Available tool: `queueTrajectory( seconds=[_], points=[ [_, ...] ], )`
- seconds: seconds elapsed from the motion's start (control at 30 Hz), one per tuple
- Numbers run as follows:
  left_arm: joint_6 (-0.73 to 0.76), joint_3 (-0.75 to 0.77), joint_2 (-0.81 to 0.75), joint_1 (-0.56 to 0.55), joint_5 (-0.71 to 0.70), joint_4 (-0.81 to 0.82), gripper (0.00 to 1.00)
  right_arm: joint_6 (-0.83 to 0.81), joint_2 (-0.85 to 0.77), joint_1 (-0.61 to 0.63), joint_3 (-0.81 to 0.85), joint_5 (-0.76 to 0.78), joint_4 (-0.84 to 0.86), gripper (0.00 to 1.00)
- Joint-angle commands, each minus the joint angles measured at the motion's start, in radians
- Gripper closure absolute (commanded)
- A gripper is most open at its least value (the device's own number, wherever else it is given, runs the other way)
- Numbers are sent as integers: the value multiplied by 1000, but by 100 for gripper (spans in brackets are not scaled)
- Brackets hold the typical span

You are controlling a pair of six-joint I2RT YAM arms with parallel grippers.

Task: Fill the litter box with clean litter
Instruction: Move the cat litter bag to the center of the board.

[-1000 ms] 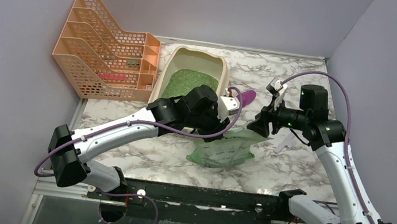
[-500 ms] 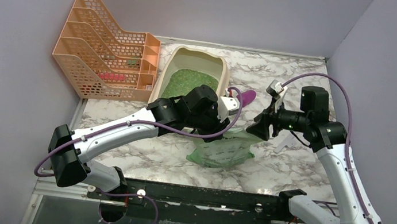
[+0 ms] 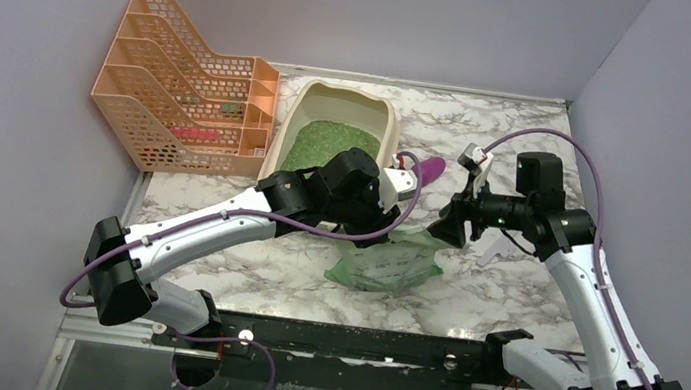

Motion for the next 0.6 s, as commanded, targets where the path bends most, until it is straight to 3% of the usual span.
queueTrajectory(
  seconds=[0.0,0.23,0.57],
  points=[
    [-6,31,2,1,30,-3,66,-4,-7,1,18,-22,2,37],
    [-6,33,9,1,21,-4,62,15,-33,2,24,-122,9,34],
    [-7,33,11,1,20,-4,61,18,14,2,5,-39,37,35]
  ],
)
